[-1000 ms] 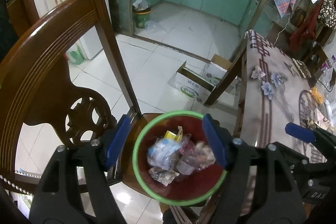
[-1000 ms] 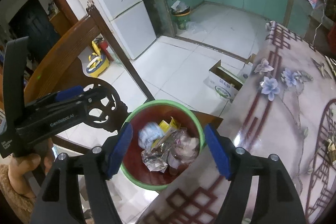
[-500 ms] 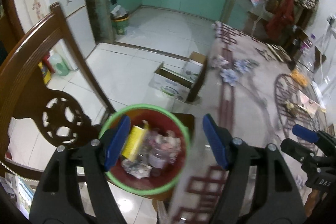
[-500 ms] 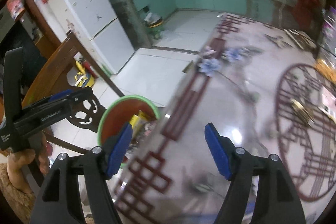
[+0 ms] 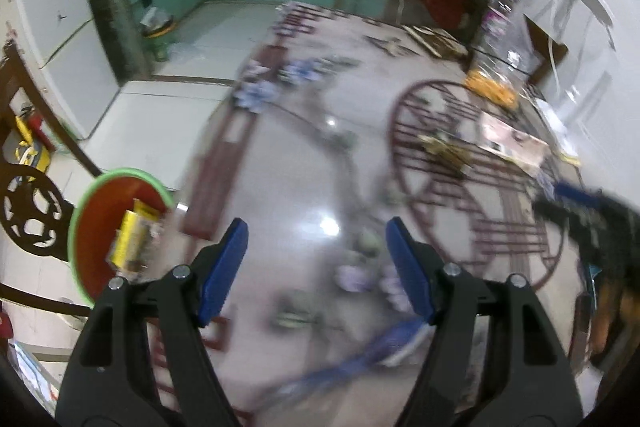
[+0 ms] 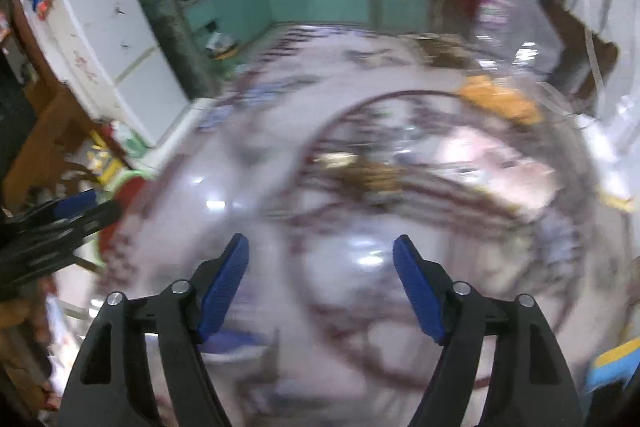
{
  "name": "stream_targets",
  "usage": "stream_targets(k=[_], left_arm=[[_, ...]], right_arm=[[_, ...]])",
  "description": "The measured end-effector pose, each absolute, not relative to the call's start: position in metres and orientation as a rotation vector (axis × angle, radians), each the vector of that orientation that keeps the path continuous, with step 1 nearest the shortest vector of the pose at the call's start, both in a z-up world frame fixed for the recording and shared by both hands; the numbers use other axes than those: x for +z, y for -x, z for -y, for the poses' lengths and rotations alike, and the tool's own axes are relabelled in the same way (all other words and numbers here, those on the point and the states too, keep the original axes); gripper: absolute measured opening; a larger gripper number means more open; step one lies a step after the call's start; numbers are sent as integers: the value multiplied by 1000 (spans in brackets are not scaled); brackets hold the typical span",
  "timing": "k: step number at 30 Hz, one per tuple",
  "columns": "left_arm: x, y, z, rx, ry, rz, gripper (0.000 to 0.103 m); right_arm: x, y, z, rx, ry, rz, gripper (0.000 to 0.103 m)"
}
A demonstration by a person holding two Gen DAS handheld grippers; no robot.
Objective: Collect trash
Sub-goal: 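Grasp the brown packet with the left tool while the right tool grasps the pink carton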
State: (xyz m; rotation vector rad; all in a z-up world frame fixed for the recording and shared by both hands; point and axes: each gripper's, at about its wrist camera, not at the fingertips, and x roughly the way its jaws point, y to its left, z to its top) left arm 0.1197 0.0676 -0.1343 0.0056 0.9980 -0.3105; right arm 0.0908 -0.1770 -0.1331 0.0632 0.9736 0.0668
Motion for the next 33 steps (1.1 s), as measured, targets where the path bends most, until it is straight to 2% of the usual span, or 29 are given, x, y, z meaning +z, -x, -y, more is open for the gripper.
stream_targets(k=[4, 11, 14, 18, 19, 22, 25, 28, 30, 31, 32, 33], left_arm=[[-141, -110, -28, -321, -1, -1034, 71], [-151, -120, 24, -321, 27, -1093, 74], [-159, -131, 42, -316, 44, -1126, 75], [-177, -156, 65, -307, 74, -1185, 75], [-180, -162, 69, -303, 79, -1193, 75], [-194, -184, 86, -294, 116, -1213, 75], [-209, -206, 102, -284, 147, -1231, 75], [-223, -223, 117, -267, 165, -1239, 75], [-228, -228, 121, -260, 178, -1221, 75], [-229, -231, 123, -261, 180, -1215, 70], [-231, -233, 125, -263, 177, -1213, 55], [-235, -235, 126, -267, 170, -1220, 48]], right_arm=[[-141, -127, 258, -2, 54, -1035, 89], [-196, -211, 329, 70, 356, -1278, 92], [-222, -236, 351, 138, 328, -1365, 92], [-234, -252, 364, 237, 264, -1378, 92], [-237, -254, 368, 255, 239, -1384, 89], [-245, -251, 377, 334, 110, -1403, 61], [-245, -239, 383, 373, 20, -1359, 47], [-240, -225, 393, 363, -136, -1298, 40], [-235, -210, 399, 344, -241, -1243, 40], [-232, -200, 400, 329, -266, -1213, 40], [-230, -194, 398, 323, -280, -1197, 40], [-228, -186, 396, 319, -300, -1183, 40]])
